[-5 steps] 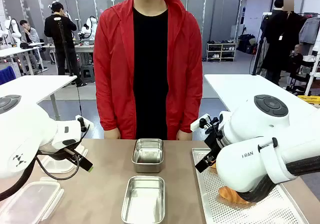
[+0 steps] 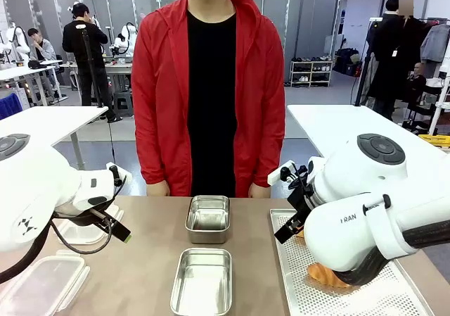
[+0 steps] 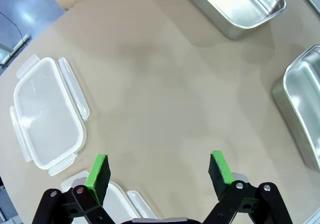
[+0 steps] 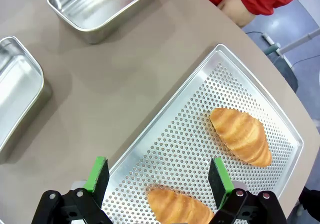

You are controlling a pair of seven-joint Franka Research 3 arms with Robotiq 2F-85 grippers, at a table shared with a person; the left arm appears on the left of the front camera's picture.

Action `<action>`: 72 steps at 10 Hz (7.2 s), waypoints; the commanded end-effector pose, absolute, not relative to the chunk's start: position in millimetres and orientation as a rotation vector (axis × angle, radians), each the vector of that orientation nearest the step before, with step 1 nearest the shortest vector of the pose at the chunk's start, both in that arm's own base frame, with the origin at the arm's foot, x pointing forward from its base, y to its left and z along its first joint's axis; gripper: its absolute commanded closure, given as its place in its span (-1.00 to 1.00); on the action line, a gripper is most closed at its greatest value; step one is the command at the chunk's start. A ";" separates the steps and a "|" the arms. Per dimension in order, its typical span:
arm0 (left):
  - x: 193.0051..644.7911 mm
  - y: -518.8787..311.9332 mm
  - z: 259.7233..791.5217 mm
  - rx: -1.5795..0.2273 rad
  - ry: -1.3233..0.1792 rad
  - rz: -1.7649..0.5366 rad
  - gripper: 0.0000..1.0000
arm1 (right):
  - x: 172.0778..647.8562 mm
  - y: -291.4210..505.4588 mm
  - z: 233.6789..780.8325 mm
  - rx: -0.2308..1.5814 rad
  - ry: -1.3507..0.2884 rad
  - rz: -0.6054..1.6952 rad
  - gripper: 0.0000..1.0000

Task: Place the bread into the airtight container.
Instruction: Pick up a Butter Roll and place it into an empty Airtight Container.

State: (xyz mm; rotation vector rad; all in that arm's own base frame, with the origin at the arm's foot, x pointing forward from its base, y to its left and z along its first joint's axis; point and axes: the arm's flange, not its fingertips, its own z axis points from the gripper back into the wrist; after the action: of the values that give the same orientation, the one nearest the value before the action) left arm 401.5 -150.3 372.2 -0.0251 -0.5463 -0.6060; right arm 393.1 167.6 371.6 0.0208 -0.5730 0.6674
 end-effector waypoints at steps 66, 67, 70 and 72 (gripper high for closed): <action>253.7 -6.2 776.0 -0.221 -0.703 -0.613 -1.00 | 394.2 88.4 415.6 -0.046 -0.169 1.447 -0.26; 253.7 -6.2 776.0 -0.221 -0.703 -0.613 -1.00 | 393.4 108.1 437.2 -0.033 -0.184 1.458 -0.26; 253.7 -6.2 776.0 -0.221 -0.703 -0.613 -1.00 | 387.2 203.6 479.8 -0.055 -0.167 1.462 -0.26; 253.7 -6.2 776.0 -0.221 -0.703 -0.613 -1.00 | 387.6 263.0 491.2 -0.046 -0.144 1.413 -0.26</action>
State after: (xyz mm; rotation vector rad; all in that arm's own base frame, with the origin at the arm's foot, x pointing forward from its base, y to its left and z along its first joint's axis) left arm 254.3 -6.6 774.8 -0.2195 -0.7012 -0.5993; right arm 370.6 249.1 490.9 -0.0476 -0.1869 1.4649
